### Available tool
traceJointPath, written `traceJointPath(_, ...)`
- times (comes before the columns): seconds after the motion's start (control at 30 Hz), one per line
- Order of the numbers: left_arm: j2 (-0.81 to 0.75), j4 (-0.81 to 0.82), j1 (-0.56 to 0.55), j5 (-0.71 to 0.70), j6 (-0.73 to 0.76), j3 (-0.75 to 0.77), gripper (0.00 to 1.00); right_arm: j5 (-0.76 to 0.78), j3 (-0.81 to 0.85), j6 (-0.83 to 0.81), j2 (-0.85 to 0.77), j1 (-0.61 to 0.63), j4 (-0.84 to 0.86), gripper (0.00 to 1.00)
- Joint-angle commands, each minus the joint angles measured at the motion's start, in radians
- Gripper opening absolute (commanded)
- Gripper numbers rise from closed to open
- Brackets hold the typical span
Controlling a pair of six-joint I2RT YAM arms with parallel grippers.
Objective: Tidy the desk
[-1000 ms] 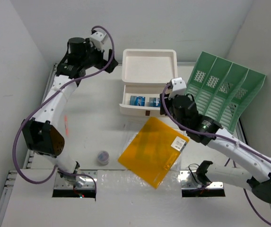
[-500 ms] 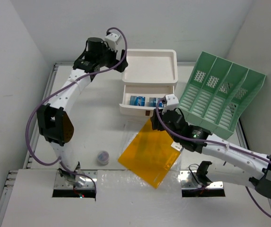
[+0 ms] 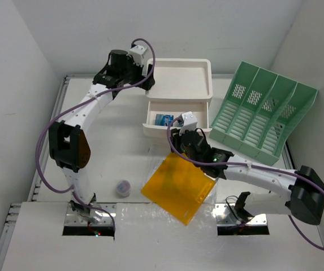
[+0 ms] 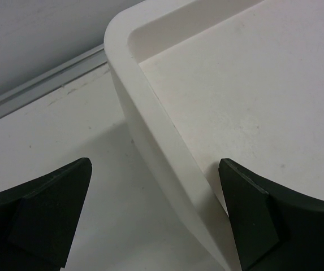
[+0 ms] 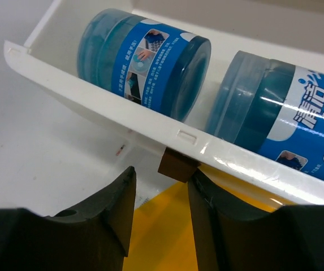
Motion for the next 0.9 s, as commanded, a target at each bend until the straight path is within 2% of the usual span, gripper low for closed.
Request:
traceJointPath(0.0,-0.052,0.037,-0.010,0.007,0.000,-0.030,0.94,0.076,0.026,-0.076,0.012,-0.053,0.158,0.40)
traceJointPath(0.13,-0.046,0.036,-0.010,0.007,0.011,-0.034,0.90,0.079,0.035,-0.107,0.017,-0.070,0.212,0.29)
traceJointPath(0.23,-0.043,0.033,-0.010,0.011,0.020,-0.035,0.80,0.096,0.056,-0.130,0.040,-0.087,0.226,0.19)
traceJointPath(0.27,-0.041,0.031,-0.010,0.011,0.023,-0.037,0.73,0.102,0.069,-0.134,0.046,-0.095,0.226,0.10)
traceJointPath(0.33,-0.039,0.033,-0.010,0.019,0.028,-0.035,0.63,0.099,0.079,-0.136,0.060,-0.115,0.232,0.05)
traceJointPath(0.37,-0.038,0.031,-0.010,0.022,0.030,-0.035,0.52,0.089,0.089,-0.138,0.066,-0.122,0.237,0.01)
traceJointPath(0.43,-0.036,0.033,-0.010,0.034,0.037,-0.034,0.43,0.078,0.099,-0.144,0.081,-0.136,0.247,0.00)
traceJointPath(0.53,-0.024,0.027,-0.012,0.042,0.051,-0.024,0.21,0.076,0.124,-0.168,0.103,-0.152,0.255,0.00)
traceJointPath(0.6,-0.010,0.016,-0.012,0.043,0.065,-0.008,0.12,0.076,0.129,-0.176,0.109,-0.159,0.266,0.00)
traceJointPath(0.63,-0.004,0.002,-0.012,0.043,0.071,0.000,0.01,0.076,0.132,-0.179,0.111,-0.165,0.270,0.00)
traceJointPath(0.87,0.020,-0.055,-0.012,0.088,0.131,0.040,0.00,0.055,0.156,-0.252,0.104,-0.185,0.322,0.00)
